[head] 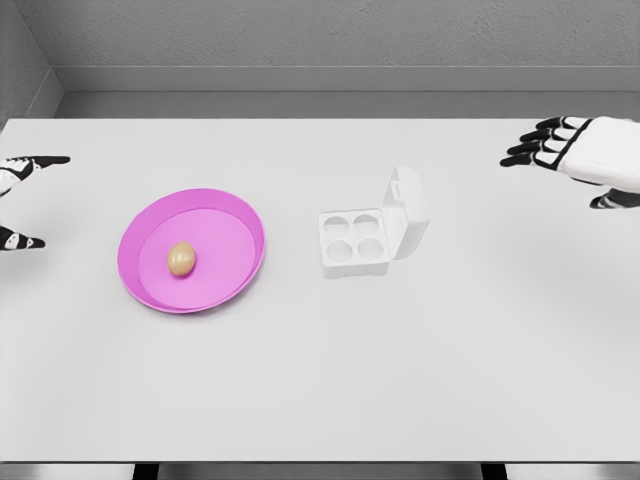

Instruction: Pack egg into the box and close the box lid

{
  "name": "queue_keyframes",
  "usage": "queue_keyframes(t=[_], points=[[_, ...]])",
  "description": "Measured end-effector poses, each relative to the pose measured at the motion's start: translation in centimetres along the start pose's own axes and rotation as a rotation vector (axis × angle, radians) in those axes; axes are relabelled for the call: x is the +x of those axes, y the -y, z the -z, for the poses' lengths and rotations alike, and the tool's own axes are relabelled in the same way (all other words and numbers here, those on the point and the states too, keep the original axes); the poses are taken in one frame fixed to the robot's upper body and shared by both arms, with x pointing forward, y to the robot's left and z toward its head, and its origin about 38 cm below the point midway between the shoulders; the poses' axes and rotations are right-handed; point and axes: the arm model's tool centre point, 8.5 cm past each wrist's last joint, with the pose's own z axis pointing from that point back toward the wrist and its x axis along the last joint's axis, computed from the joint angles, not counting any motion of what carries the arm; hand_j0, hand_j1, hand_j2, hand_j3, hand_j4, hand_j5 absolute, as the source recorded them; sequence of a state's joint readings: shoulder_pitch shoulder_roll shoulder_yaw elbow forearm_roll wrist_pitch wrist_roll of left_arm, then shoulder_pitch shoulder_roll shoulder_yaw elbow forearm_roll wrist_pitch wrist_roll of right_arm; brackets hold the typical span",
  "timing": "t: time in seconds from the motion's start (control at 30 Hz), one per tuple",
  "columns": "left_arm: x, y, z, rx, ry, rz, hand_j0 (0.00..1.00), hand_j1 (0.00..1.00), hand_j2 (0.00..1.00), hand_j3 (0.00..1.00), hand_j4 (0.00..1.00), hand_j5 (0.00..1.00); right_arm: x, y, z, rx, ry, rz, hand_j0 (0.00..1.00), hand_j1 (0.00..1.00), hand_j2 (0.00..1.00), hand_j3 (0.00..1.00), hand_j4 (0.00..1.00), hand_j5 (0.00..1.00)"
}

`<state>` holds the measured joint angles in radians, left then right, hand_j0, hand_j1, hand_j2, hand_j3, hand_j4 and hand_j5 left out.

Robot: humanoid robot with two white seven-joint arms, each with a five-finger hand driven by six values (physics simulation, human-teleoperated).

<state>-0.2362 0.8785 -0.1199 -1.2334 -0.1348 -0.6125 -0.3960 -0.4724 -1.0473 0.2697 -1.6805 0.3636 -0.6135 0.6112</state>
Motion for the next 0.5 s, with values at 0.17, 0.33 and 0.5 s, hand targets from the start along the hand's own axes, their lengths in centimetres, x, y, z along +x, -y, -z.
queue_keyframes(t=[0.17, 0.33, 0.5], points=[[0.07, 0.04, 0.01, -0.004, 0.002, 0.001, 1.00, 1.00, 1.00, 1.00, 1.00, 1.00, 0.04, 0.02, 0.02, -0.002, 0.002, 0.002, 1.00, 1.00, 1.00, 1.00, 1.00, 1.00], [0.03, 0.28, -0.07, -0.009, 0.001, -0.001, 1.00, 1.00, 1.00, 1.00, 1.00, 1.00, 0.04, 0.02, 0.00, -0.001, 0.002, 0.002, 1.00, 1.00, 1.00, 1.00, 1.00, 1.00], [0.04, 0.28, -0.08, -0.010, 0.001, -0.001, 1.00, 1.00, 1.00, 1.00, 1.00, 1.00, 0.06, -0.06, 0.03, 0.001, 0.003, 0.003, 1.00, 1.00, 1.00, 1.00, 1.00, 1.00]])
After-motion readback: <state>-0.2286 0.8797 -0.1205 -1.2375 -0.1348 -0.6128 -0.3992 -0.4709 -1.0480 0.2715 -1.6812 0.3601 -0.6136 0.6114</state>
